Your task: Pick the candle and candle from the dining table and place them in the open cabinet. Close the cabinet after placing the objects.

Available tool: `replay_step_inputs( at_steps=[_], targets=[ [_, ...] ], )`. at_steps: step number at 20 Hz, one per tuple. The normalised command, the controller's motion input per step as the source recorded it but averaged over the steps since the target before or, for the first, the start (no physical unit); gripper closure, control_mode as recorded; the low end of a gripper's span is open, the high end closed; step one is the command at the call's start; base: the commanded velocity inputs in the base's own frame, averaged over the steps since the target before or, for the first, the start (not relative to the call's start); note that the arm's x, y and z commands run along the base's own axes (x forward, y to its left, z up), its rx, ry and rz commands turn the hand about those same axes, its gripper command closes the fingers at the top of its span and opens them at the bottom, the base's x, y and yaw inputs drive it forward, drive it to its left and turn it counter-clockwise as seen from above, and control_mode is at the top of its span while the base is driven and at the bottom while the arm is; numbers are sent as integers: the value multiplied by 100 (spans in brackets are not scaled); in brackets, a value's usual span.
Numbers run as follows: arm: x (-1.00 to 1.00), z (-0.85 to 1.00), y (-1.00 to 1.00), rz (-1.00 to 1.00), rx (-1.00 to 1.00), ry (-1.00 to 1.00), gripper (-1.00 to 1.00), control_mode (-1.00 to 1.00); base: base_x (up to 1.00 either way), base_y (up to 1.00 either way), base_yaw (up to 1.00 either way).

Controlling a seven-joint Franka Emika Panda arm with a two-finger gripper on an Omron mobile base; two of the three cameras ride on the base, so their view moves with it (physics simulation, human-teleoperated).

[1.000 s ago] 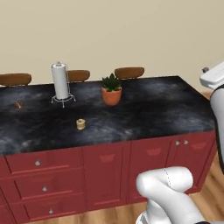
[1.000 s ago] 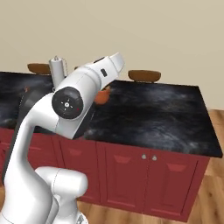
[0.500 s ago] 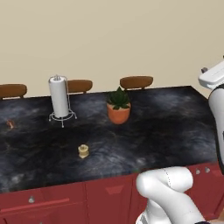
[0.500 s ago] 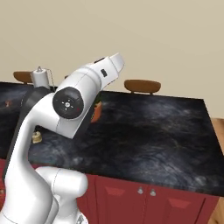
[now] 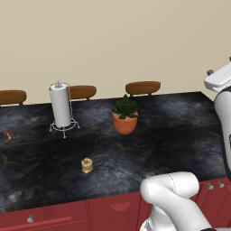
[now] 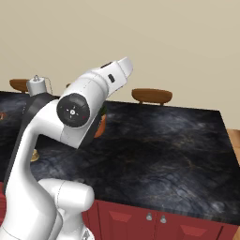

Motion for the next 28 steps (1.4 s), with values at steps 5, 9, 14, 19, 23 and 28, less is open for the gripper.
replay_step_inputs(
  at_steps=[5,9,14,19,23,28],
  targets=[
    [4,-30,43,4,0,17,-100,-100,0,0,0],
    [0,-51,49,12,0,20,-100,-100,0,0,0],
    [0,-69,51,15,0,28,-100,-100,0,0,0],
    [0,-75,29,22,7,32,-100,-100,0,0,0],
    [7,-76,55,24,8,34,-100,-100,0,0,0],
    [19,-78,82,21,8,31,-100,-100,0,0,0]
  ],
)
